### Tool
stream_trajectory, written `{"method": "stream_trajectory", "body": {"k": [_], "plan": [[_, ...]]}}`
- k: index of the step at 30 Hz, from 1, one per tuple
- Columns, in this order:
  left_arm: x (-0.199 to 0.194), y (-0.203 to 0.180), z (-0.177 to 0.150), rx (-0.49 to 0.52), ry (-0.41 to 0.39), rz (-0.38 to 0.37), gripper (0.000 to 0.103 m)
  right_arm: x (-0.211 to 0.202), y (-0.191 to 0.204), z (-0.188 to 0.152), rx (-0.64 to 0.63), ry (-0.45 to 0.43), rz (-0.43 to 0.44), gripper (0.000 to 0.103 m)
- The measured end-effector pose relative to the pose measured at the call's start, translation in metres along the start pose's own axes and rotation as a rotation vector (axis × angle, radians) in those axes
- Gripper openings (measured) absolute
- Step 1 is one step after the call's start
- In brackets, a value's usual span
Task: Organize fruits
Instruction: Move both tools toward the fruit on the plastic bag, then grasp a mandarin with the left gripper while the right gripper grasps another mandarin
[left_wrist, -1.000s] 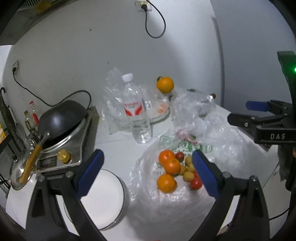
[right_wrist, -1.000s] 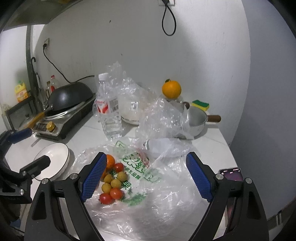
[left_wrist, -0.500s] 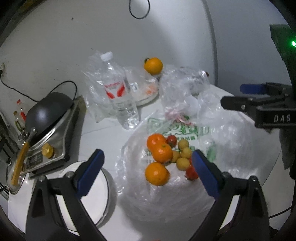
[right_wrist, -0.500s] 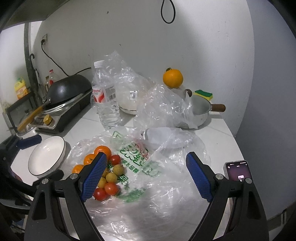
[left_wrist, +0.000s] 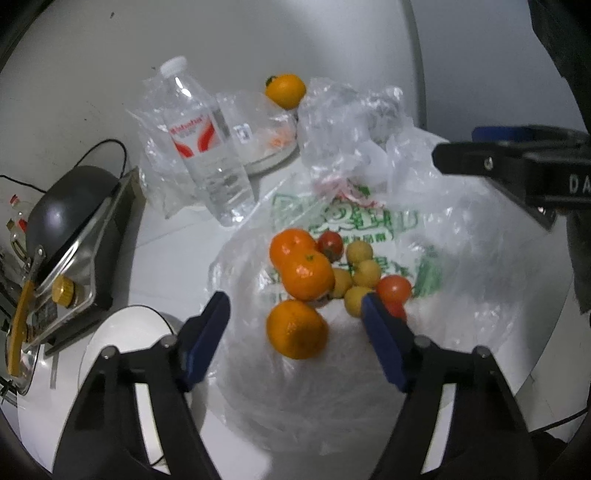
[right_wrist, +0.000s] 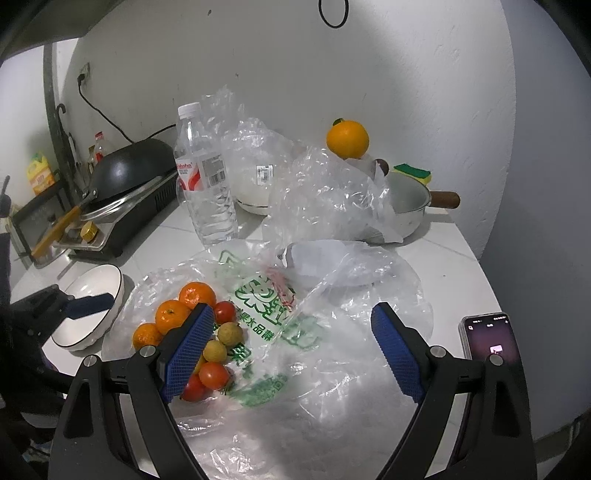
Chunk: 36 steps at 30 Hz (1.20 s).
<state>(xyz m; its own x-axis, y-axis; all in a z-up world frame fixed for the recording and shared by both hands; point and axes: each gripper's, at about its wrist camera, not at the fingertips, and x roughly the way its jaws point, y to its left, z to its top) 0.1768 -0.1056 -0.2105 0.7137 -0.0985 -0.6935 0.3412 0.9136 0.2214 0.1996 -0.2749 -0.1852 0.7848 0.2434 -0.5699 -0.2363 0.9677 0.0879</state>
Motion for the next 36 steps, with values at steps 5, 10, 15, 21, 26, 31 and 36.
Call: {"method": "stream_trajectory", "body": {"k": [5, 10, 15, 21, 26, 31, 36], "plan": [[0.011, 0.001, -0.002, 0.007, 0.024, -0.008, 0.065, 0.009, 0.001, 0.001, -0.003, 0.014, 0.007, 0.089], [0.019, 0.005, -0.005, 0.004, 0.050, -0.019, 0.058, 0.018, 0.004, 0.001, -0.007, 0.028, 0.013, 0.089], [0.026, 0.008, -0.009, -0.003, 0.076, -0.036, 0.054, 0.024, 0.007, 0.003, -0.011, 0.037, 0.018, 0.089], [0.030, 0.004, -0.013, 0.018, 0.090, -0.051, 0.054, 0.029, 0.013, 0.005, -0.023, 0.046, 0.020, 0.088], [0.031, 0.009, -0.014, 0.005, 0.085, -0.069, 0.046, 0.033, 0.022, 0.005, -0.043, 0.059, 0.028, 0.083], [0.029, 0.011, -0.016, -0.001, 0.075, -0.085, 0.045, 0.037, 0.033, 0.006, -0.058, 0.072, 0.052, 0.083], [0.023, 0.015, -0.016, -0.012, 0.055, -0.106, 0.045, 0.049, 0.050, 0.005, -0.068, 0.108, 0.113, 0.083]]}}
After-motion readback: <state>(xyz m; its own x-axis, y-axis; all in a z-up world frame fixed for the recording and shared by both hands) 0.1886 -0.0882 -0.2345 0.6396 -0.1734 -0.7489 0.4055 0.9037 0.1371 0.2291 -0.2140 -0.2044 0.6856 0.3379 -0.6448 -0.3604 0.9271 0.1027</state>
